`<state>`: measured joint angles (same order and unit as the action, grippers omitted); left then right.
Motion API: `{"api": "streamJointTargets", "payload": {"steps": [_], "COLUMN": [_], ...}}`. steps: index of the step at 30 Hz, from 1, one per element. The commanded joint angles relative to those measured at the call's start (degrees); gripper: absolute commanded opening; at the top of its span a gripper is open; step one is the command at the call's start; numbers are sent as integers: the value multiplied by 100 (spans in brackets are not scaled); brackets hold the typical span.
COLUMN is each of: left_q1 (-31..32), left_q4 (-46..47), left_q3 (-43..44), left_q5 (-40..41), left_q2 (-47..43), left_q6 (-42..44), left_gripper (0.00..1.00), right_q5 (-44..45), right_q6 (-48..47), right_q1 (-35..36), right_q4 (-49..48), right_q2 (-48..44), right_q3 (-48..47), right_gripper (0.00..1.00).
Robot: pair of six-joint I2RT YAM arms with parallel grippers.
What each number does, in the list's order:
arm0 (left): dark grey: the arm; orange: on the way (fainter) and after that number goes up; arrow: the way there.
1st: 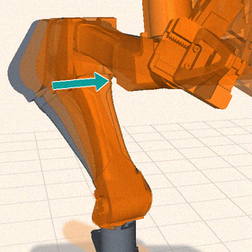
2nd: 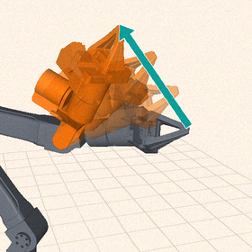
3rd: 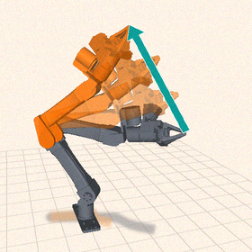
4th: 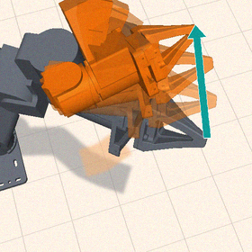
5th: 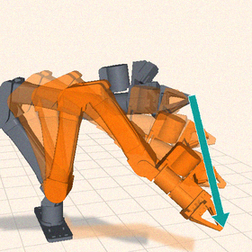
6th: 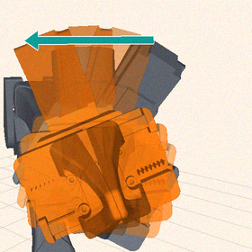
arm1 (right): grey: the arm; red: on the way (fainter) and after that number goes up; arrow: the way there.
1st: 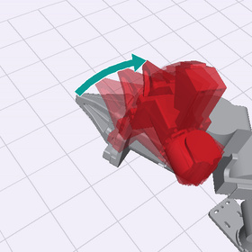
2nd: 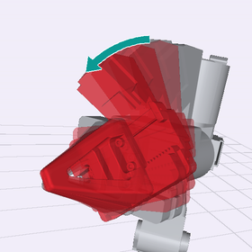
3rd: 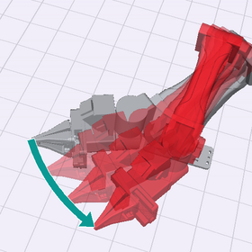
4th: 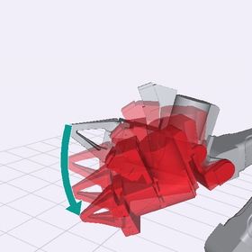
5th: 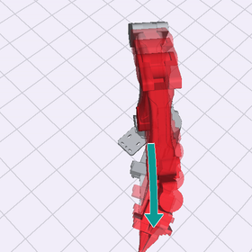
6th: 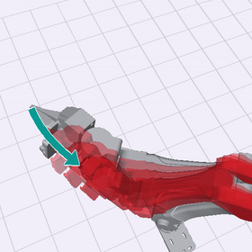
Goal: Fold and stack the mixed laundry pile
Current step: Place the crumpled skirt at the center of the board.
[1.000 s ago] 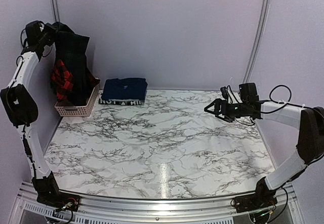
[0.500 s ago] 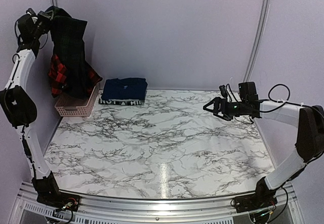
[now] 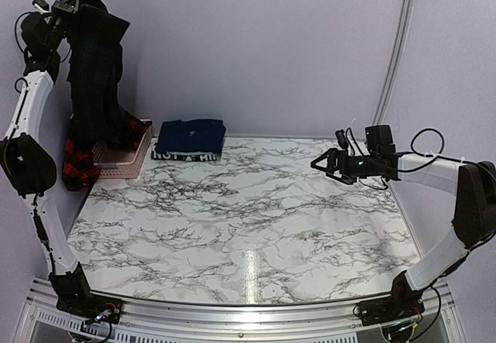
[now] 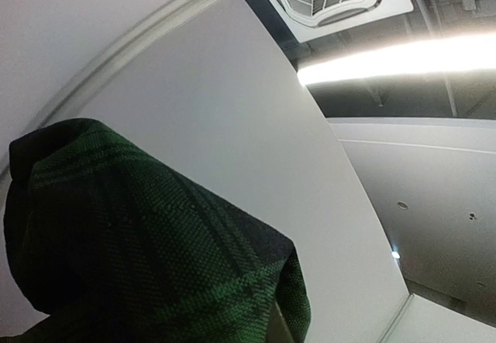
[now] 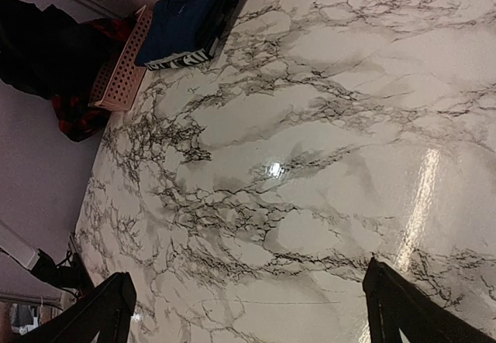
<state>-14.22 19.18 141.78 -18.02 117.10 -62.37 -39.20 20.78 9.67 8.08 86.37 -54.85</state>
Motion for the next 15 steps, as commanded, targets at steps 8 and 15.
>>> {"api": "streamJointTargets", "payload": {"steps": [8,15], "left_q1": [1936,3565], "left_q4": [476,48], "left_q3": [-605,-318], "left_q5": [-672,-566], "left_q2": [-597,-522], "left_q6": [403,783], "left_gripper": [0,0], "right_q5": [-202,-235], "right_q6": [9,127], "right_q1": [-47,-62], "right_q4": [-195,-379], "right_q2": [105,-4], "right_q3": [-417,-256], "right_gripper": [98,99]}}
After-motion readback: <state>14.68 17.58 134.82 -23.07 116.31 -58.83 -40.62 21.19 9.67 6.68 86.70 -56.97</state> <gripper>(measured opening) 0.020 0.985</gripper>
